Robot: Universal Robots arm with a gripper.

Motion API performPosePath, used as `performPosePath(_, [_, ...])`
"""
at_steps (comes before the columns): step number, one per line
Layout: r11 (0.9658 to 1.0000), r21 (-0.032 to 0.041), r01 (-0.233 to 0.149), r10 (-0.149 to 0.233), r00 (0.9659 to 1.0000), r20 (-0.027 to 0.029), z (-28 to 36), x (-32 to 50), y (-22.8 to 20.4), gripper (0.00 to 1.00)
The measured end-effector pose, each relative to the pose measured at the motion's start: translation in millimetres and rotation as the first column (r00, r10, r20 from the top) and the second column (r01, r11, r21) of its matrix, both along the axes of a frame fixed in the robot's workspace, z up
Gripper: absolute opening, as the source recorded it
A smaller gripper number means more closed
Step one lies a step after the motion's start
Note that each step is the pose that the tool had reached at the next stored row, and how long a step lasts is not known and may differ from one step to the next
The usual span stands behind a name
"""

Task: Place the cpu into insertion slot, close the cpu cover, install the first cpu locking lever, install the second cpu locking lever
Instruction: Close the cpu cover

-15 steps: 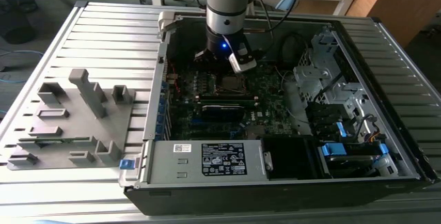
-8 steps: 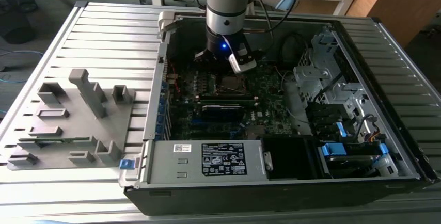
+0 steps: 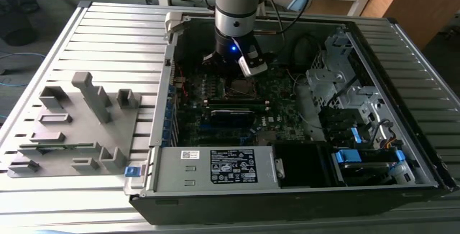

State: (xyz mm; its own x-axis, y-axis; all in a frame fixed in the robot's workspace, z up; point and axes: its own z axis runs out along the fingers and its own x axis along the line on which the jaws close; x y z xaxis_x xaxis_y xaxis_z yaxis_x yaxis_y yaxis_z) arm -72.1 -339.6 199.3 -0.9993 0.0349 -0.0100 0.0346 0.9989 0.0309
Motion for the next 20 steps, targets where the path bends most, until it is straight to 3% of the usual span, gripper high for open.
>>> performPosePath(15, [1.0000,0.0002,0.000,0.000,1.0000,0.0002,-0.7,0.0,0.0,0.11])
performPosePath(20, [1.0000,0.0003,0.000,0.000,1.0000,0.0002,2.6,0.0,0.0,0.11])
